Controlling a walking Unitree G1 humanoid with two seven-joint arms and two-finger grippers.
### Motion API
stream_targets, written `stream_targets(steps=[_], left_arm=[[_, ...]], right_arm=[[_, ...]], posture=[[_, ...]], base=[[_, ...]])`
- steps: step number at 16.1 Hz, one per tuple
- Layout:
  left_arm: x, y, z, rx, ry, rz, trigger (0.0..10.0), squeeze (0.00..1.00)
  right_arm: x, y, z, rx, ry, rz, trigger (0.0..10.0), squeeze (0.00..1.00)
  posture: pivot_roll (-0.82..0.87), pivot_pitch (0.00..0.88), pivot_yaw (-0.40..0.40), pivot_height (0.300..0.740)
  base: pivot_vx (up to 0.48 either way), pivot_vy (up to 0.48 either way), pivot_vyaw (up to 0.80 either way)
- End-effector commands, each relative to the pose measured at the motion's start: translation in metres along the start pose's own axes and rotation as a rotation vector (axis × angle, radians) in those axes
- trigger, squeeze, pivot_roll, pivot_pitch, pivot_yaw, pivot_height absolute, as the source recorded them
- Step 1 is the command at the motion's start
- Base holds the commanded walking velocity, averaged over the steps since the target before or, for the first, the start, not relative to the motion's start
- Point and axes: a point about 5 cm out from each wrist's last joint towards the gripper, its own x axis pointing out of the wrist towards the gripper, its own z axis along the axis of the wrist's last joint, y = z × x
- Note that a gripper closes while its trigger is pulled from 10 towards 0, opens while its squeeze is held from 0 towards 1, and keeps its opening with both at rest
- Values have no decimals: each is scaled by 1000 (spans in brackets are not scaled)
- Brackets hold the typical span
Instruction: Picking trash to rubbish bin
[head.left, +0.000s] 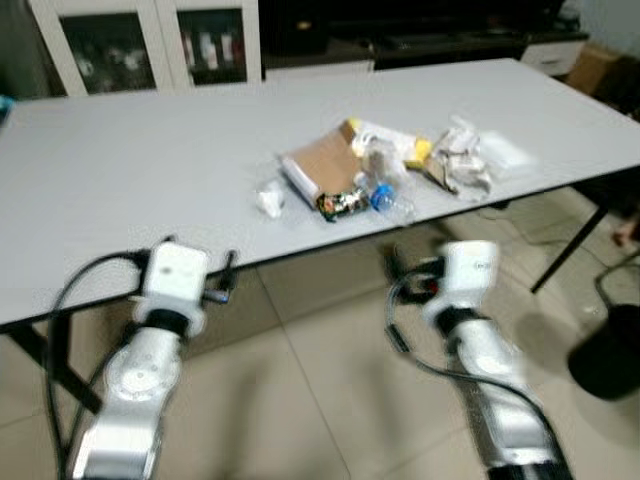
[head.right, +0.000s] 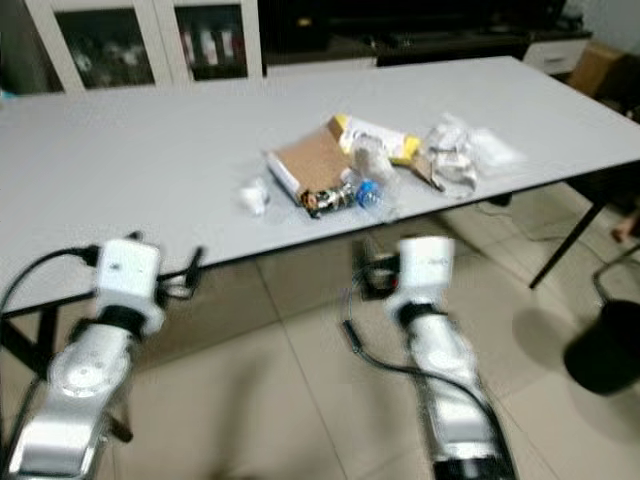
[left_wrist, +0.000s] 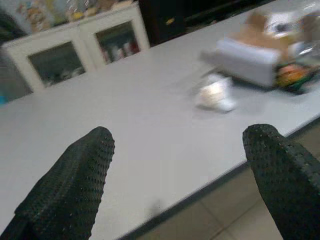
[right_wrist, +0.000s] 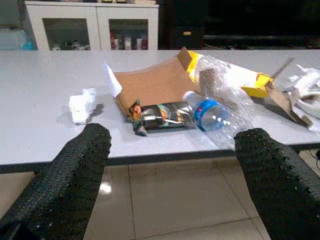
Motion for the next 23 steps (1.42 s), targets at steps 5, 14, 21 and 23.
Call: stream_targets(steps=[5, 14, 21, 23], left_arm=[[2, -4, 15, -13, -42, -26, 10000, 0], [-9, 6, 20, 8, -29, 1, 10000, 0], [-7, 7, 27, 13, -43, -6, 10000, 0], [-5, 8, 31, 3, -52, -23, 10000, 0]], right_arm=[[0, -14, 23, -39, -47, -43, 10000, 0], [7, -11, 31, -40, -51, -6, 10000, 0], [15, -9, 33, -68, 16, 98, 10000, 0], [16, -8, 29, -59, 93, 154, 10000, 1000]], posture=[[-1, 60, -52, 740], [34, 78, -66, 740], [36, 80, -64, 740], [35, 81, -64, 740]], base=[[353, 0, 0], [354, 0, -158], [354, 0, 0], [319, 0, 0]])
